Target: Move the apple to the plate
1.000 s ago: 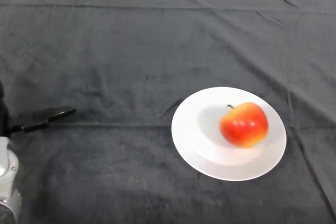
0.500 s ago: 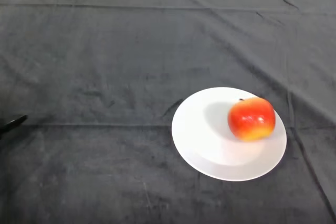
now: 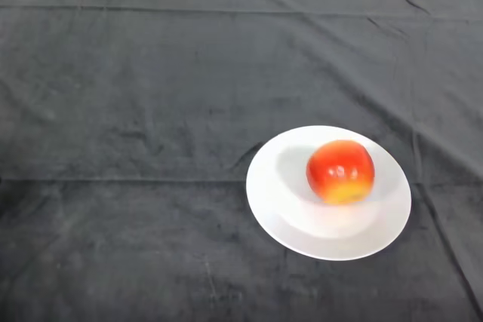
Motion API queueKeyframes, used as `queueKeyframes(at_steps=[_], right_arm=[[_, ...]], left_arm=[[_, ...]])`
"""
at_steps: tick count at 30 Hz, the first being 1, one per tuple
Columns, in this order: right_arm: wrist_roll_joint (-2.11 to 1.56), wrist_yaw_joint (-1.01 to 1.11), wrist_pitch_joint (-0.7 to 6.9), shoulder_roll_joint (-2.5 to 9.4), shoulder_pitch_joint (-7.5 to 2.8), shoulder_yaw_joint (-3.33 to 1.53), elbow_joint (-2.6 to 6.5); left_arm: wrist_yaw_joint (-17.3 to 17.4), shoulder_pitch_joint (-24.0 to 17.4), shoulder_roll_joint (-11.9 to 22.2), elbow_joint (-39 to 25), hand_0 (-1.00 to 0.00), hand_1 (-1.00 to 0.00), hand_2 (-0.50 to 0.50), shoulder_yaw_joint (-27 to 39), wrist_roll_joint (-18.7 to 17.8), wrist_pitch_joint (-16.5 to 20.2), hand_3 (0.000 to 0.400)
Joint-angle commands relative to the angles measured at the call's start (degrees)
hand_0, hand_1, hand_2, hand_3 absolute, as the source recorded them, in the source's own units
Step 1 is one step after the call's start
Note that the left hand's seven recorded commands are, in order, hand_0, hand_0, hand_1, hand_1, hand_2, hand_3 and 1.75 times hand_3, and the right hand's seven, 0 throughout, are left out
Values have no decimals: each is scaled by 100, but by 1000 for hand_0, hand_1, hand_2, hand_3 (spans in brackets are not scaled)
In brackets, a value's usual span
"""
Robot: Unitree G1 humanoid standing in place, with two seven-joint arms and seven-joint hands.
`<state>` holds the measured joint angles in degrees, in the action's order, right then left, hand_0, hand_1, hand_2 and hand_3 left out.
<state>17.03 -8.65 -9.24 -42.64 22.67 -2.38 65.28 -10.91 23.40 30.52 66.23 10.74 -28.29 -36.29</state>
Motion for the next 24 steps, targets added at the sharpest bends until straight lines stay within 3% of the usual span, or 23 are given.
queueKeyframes(at_steps=[1, 24], right_arm=[[-21, -26, 41, 246, -230, -67, 139], [-21, -25, 44, 246, -231, -66, 135]], left_arm=[[-61, -117, 416, 230, 0, 0, 0, 172, -28, 99, 0], [-325, -29, 237, 43, 0, 0, 0, 1078, -254, 392, 0]])
